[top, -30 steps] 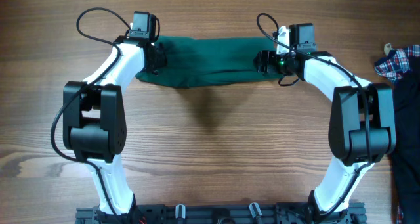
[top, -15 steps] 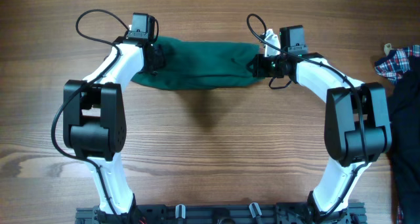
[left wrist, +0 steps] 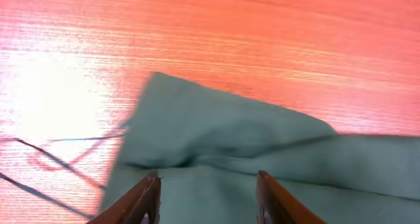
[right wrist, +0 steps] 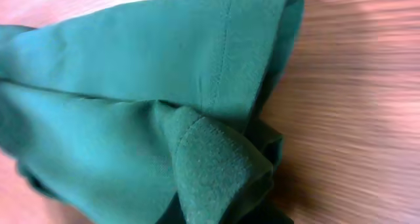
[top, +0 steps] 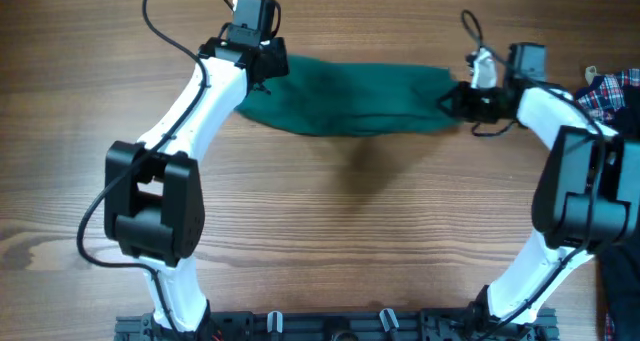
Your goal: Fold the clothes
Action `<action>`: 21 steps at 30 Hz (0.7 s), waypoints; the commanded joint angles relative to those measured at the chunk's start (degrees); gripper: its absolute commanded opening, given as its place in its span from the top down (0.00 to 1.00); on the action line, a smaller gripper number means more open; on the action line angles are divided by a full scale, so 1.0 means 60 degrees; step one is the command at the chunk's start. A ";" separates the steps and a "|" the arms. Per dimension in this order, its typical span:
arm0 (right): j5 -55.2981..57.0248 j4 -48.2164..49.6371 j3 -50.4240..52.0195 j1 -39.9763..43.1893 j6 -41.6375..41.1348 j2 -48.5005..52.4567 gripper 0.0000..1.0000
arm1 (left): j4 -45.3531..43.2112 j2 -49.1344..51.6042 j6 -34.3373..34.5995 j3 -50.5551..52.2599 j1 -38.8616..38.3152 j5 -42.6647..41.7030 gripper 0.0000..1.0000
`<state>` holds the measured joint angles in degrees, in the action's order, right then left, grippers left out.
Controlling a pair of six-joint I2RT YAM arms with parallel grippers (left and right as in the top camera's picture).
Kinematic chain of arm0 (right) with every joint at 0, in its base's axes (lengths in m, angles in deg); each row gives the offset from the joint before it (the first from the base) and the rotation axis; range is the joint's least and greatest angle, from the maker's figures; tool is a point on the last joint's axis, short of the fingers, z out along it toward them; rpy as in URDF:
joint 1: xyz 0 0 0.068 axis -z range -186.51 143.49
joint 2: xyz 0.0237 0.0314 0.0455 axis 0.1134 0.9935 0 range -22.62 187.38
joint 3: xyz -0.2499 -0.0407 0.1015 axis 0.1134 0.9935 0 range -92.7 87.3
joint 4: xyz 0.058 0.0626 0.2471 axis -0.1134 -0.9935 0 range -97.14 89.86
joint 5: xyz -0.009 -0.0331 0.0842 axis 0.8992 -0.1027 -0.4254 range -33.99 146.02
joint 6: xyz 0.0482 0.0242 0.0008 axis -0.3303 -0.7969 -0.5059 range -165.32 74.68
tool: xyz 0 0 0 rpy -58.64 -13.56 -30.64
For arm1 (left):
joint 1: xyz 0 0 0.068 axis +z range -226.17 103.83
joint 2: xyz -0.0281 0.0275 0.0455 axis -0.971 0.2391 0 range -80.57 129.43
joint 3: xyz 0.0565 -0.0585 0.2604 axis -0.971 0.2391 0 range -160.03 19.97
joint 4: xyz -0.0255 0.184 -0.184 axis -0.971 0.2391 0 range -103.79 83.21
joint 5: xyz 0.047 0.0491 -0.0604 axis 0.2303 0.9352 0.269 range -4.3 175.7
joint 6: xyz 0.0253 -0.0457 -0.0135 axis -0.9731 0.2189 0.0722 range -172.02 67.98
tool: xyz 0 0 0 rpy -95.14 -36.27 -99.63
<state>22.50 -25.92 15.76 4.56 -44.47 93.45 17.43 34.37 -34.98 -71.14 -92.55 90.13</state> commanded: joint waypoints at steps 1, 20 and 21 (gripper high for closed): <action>0.1563 -0.0907 -0.0769 0.0277 0.1206 -0.0098 0.96 | -0.0033 -0.0266 -0.0011 -0.0175 0.0062 -0.0299 0.53; 0.2164 -0.3836 -0.4146 -0.1698 0.1694 -0.0168 0.96 | -0.0310 0.0568 -0.0015 -0.0138 0.0058 -0.0834 0.54; 0.2167 -0.3858 -0.4146 -0.2029 0.1847 -0.0168 0.96 | -0.0310 0.0568 -0.0015 -0.0138 0.0058 -0.0838 0.54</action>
<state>33.99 -48.82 -8.00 -3.66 -35.56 93.41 15.75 37.25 -34.98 -71.19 -92.50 85.78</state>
